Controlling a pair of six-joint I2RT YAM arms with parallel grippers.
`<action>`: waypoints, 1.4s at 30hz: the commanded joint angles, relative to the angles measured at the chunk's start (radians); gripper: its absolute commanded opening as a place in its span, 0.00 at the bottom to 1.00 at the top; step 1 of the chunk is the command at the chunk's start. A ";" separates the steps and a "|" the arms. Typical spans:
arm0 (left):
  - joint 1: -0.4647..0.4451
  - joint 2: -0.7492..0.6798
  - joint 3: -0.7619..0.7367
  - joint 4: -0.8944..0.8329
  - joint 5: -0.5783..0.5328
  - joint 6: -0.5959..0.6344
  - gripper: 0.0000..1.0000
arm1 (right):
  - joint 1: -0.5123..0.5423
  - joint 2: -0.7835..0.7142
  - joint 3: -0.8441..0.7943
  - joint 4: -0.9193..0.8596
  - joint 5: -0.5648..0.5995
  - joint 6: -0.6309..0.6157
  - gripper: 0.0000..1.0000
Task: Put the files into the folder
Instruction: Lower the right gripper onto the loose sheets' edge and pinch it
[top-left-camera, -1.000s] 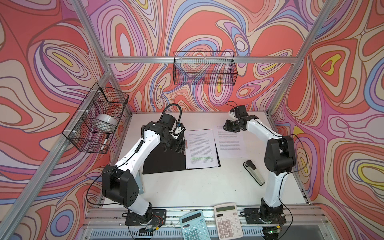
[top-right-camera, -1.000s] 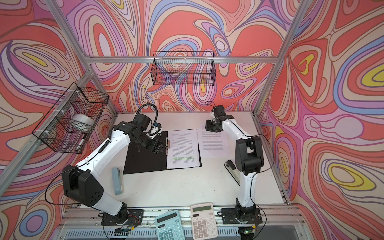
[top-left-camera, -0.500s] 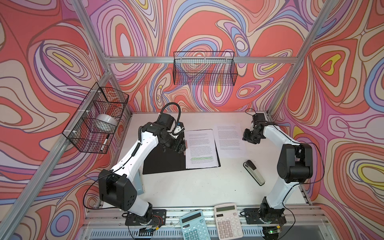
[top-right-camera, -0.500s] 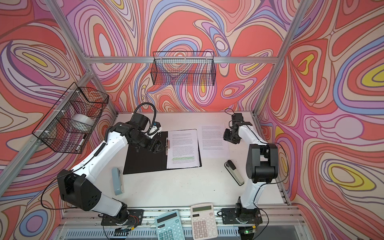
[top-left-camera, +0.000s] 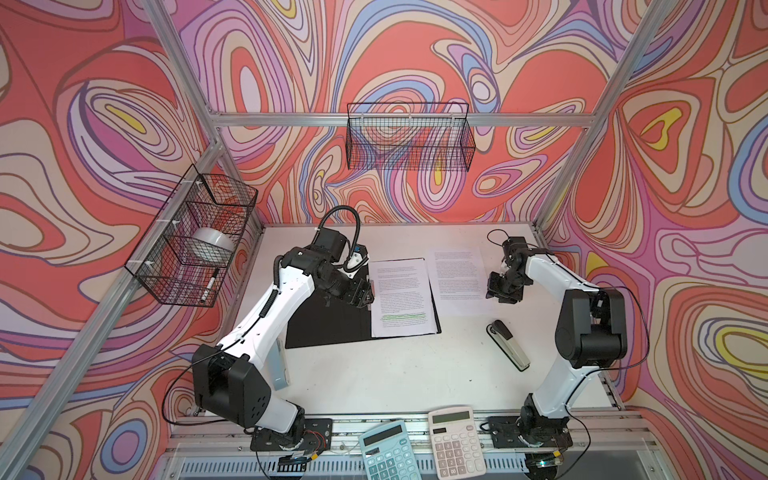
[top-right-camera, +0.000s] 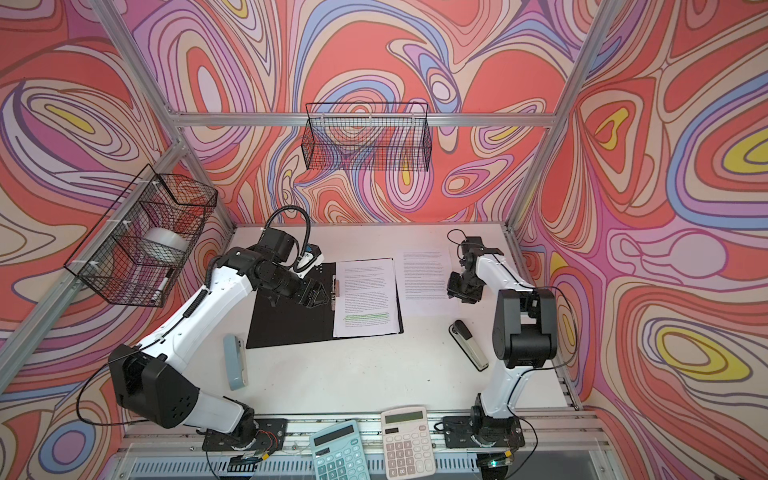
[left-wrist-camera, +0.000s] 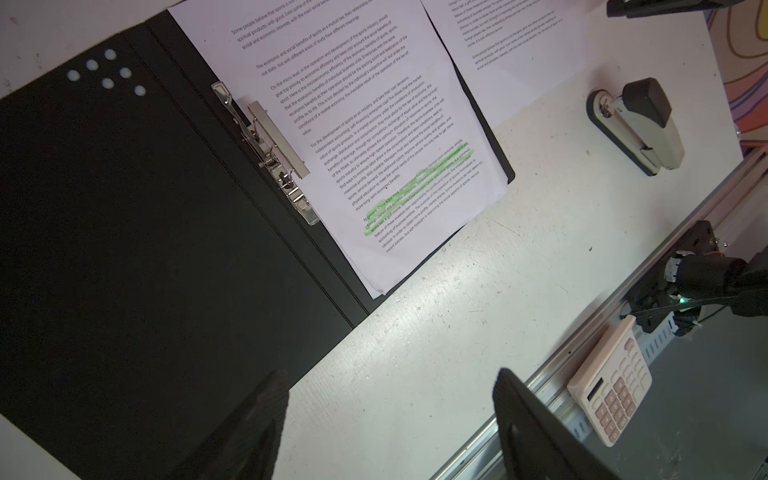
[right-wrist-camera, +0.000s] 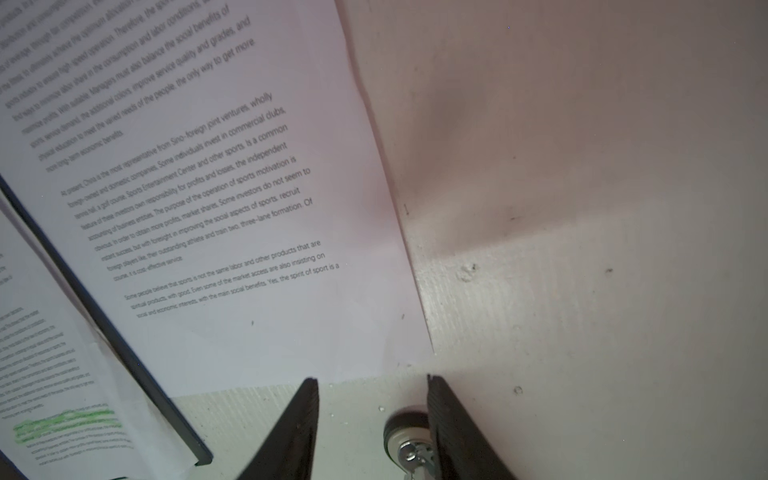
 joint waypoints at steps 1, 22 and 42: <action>-0.006 -0.018 -0.020 0.007 0.003 0.002 0.79 | 0.000 0.028 -0.021 0.012 0.026 0.009 0.47; -0.006 -0.026 -0.036 0.016 -0.017 0.011 0.79 | 0.001 0.127 0.000 0.051 0.038 -0.018 0.52; -0.006 -0.017 -0.037 0.019 -0.012 0.005 0.79 | 0.028 0.183 -0.030 0.071 0.115 -0.017 0.48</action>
